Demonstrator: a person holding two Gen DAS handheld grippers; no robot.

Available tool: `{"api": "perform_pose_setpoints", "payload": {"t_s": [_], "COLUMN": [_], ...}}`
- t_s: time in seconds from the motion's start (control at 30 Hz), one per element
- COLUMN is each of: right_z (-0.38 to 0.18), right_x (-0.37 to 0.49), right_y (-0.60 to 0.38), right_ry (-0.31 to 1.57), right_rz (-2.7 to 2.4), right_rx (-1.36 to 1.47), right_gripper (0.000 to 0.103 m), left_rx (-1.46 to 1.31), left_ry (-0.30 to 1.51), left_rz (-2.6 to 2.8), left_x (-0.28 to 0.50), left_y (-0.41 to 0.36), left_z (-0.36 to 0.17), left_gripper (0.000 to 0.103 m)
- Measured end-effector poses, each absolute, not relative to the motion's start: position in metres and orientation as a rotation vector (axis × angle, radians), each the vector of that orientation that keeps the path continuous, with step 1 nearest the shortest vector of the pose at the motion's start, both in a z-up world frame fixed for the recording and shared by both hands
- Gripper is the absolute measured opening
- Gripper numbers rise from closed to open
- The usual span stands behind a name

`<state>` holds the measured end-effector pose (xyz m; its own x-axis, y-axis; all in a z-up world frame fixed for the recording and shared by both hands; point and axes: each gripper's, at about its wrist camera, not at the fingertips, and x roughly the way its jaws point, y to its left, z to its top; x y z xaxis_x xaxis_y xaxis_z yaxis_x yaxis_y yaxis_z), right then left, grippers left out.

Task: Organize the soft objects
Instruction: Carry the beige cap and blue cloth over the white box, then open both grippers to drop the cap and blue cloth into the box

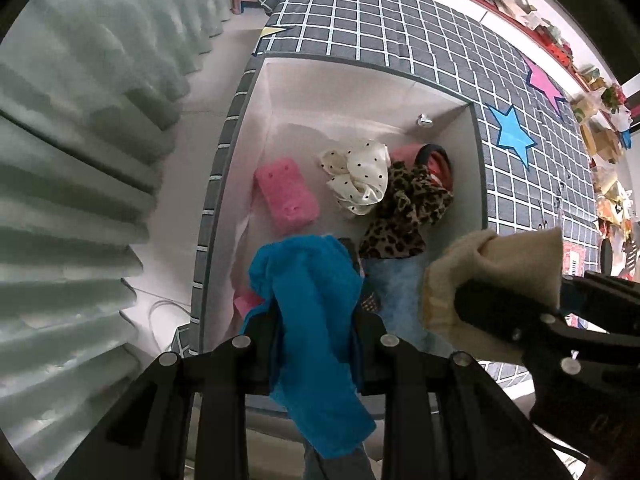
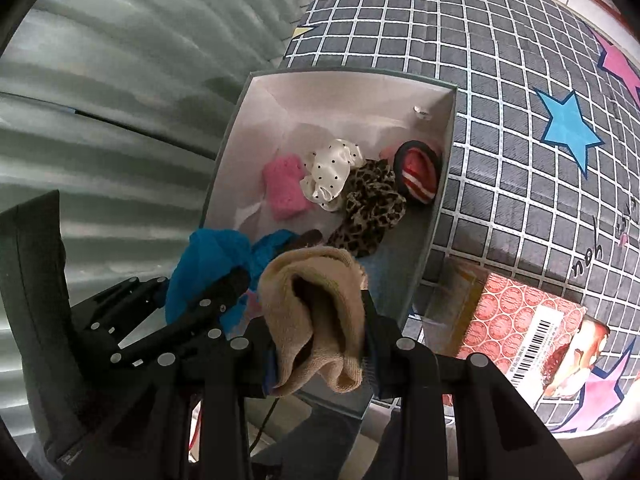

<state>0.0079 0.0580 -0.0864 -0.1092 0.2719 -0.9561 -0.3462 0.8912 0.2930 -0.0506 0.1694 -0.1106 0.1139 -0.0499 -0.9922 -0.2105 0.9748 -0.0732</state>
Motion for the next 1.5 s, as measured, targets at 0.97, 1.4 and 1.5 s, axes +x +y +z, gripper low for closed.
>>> {"api": "perform_pose_setpoints", "payload": {"t_s": [0.97, 1.4, 1.5], "right_z": [-0.0929, -0.0935, -0.0908], "right_x": [0.0106, 0.0121, 0.0121], "right_y": [0.0594, 0.0593, 0.0579], "right_ry": [1.616, 1.615, 1.601], "right_rz": [0.512, 0.502, 0.497], "right_rx": [-0.061, -0.063, -0.06], "right_gripper": [0.035, 0.039, 0.066], "left_rx": [-0.193, -0.184, -0.134], "left_ry": [1.472, 1.403, 1.395], "left_rz": [0.113, 0.157, 0.181], "left_x": [-0.0504, -0.0538, -0.0547], "left_y": [0.1632, 0.1695, 0.1678], "left_z": [-0.1169, -0.111, -0.1096], "left_gripper": [0.03, 0.079, 0.085]}}
